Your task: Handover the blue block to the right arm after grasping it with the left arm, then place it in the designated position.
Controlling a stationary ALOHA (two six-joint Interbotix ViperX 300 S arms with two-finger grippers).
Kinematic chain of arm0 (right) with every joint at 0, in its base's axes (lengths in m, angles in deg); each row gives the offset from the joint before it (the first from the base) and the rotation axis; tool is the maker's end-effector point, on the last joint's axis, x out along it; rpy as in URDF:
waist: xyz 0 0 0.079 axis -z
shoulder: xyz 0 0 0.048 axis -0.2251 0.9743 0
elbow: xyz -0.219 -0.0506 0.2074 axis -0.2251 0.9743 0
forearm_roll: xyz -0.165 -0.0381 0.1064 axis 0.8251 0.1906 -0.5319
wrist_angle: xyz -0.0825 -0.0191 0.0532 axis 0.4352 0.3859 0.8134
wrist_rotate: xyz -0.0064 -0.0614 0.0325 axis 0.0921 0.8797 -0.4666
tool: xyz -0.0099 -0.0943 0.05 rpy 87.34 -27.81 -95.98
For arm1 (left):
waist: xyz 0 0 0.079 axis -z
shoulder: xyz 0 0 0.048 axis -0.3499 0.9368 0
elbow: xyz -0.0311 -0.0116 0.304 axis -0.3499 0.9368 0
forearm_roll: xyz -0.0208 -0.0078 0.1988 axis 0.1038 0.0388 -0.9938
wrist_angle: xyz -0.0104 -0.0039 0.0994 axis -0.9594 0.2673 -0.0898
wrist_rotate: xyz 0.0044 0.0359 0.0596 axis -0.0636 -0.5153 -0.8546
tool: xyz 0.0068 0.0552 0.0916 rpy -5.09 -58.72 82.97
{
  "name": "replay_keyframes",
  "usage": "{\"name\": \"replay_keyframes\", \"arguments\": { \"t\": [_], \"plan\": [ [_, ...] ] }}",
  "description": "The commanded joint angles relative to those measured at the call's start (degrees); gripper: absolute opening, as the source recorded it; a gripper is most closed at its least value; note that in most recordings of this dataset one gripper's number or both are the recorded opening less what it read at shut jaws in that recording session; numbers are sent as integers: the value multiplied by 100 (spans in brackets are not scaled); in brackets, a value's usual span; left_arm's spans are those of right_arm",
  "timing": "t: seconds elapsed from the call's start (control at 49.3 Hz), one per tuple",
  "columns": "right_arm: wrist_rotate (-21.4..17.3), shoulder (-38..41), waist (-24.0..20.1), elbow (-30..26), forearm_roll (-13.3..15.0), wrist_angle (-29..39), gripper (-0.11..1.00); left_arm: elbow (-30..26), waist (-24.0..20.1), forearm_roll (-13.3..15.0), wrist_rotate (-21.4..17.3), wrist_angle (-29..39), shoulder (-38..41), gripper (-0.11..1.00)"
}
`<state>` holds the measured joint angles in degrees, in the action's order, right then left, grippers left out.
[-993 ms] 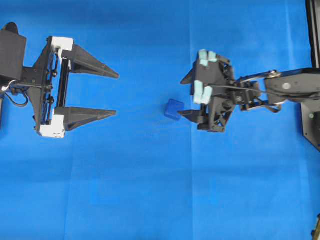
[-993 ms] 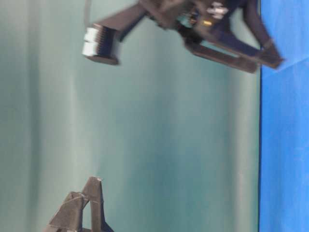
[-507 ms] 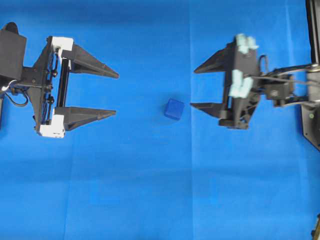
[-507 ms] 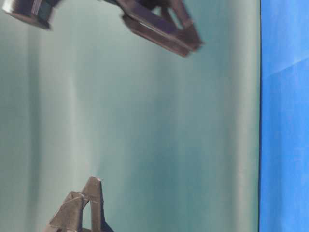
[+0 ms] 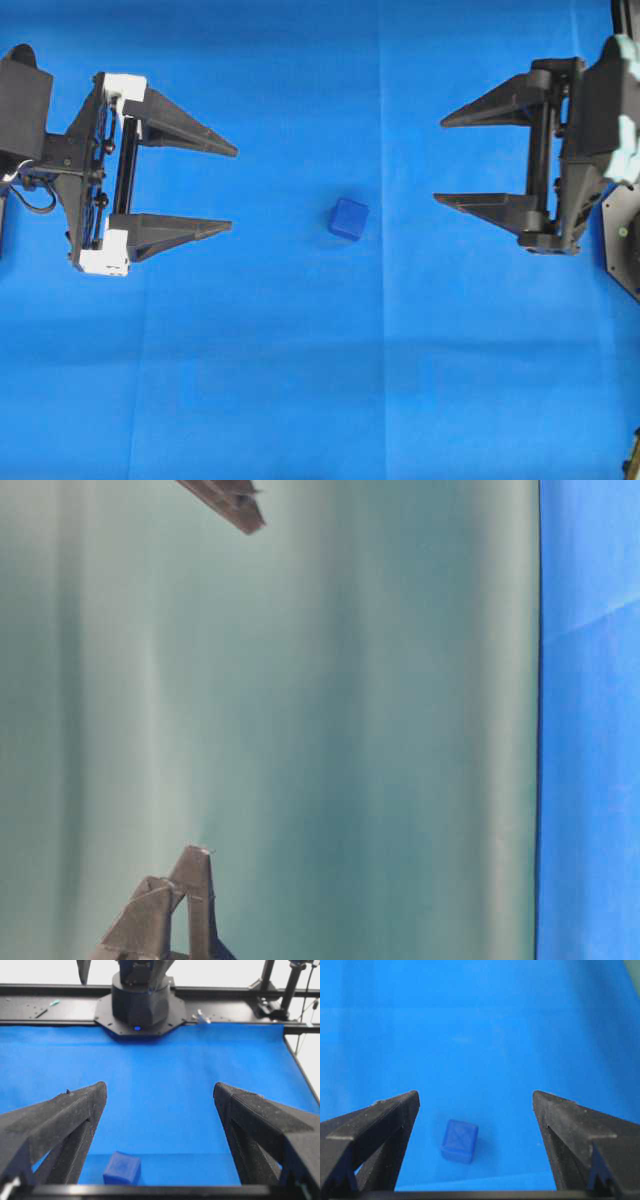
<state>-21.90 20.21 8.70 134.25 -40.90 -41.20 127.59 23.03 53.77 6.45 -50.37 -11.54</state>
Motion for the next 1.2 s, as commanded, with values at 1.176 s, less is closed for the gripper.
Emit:
{"name": "replay_keyframes", "arguments": {
  "t": [1.176],
  "plan": [
    [0,-149,299,396,439,-2215,84,-132,44,-9,35,-35,-35,93]
  ]
}}
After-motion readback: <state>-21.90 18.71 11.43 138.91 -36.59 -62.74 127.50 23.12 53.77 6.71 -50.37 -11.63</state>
